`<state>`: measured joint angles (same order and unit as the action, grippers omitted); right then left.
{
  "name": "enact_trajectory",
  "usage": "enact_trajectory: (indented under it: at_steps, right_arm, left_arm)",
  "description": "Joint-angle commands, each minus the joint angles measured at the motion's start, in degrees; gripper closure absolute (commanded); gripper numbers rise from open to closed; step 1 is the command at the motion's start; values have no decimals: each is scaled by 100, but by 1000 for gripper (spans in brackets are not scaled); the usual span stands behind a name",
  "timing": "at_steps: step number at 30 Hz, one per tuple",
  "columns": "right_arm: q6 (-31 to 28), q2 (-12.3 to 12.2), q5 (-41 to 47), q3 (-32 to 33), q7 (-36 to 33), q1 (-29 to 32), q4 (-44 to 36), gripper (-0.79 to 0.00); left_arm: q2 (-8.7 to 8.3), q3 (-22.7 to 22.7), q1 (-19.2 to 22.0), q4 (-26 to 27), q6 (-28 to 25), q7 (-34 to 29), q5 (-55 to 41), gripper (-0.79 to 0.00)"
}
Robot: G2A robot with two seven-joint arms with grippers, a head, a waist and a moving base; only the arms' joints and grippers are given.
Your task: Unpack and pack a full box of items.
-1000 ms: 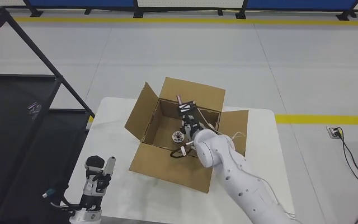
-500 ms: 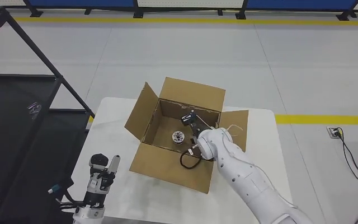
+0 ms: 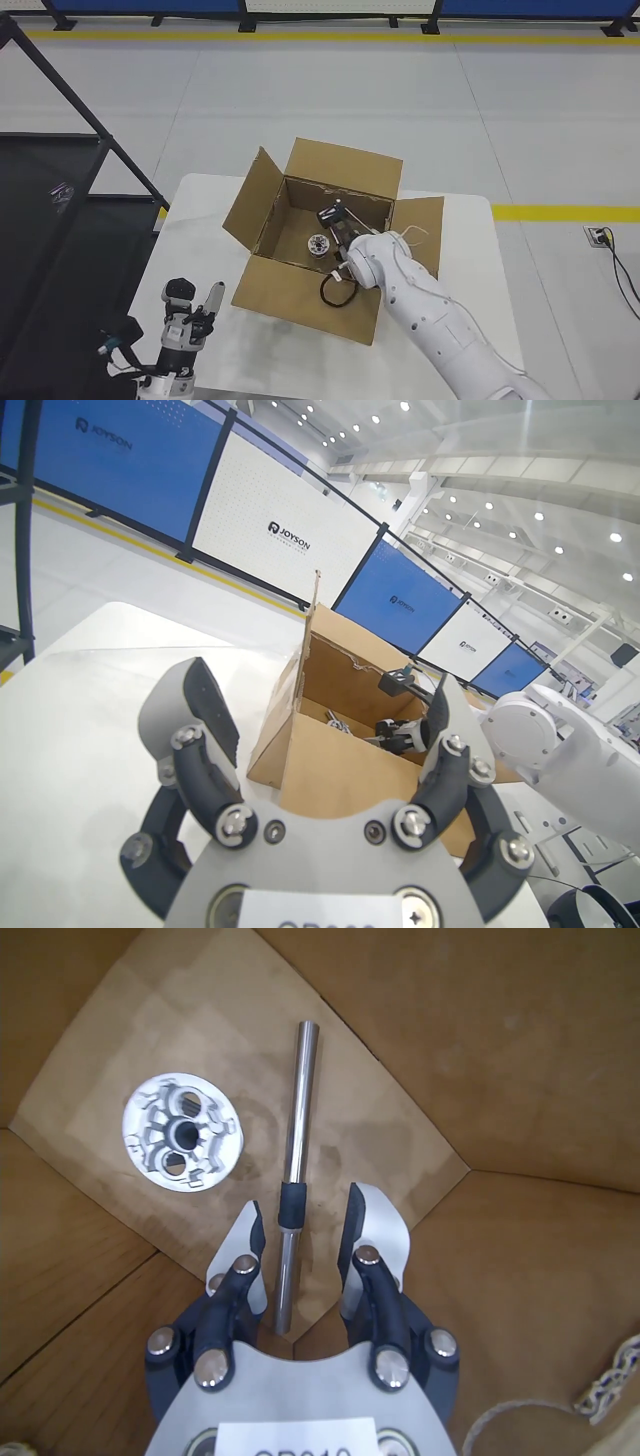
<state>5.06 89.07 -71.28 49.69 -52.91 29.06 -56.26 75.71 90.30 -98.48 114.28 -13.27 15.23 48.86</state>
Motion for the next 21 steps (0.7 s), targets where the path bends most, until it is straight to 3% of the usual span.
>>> enact_trajectory:
  at_steps: [1,5,7,9,10,15,21]
  right_arm:
    - [92,-38,-15,126,73,155,-342,-366]
    - [158,-172,67,554,199,755,-1546,-391]
    - [108,-252,89,776,237,1195,-2331,-483]
    - [33,-330,98,998,271,1668,-3131,-763]
    - [-22,-365,122,1098,302,1916,-3512,-785]
    - [-194,-489,55,1400,321,2879,-4824,-785]
    - [-197,-494,27,1406,319,2924,-4884,-785]
  left_arm:
    - [0,-3,3,0,-36,-12,-24,-785]
    - [-4,26,28,7,-94,-87,-108,-785]
    - [-7,44,67,-3,-118,-150,-144,-785]
    - [-9,37,101,-14,-125,-200,-148,-785]
    - [-9,33,121,-24,-111,-219,-144,-785]
    - [2,-31,392,-347,-33,-373,-381,-785]
    - [0,-38,467,-438,-70,-499,-492,-785]
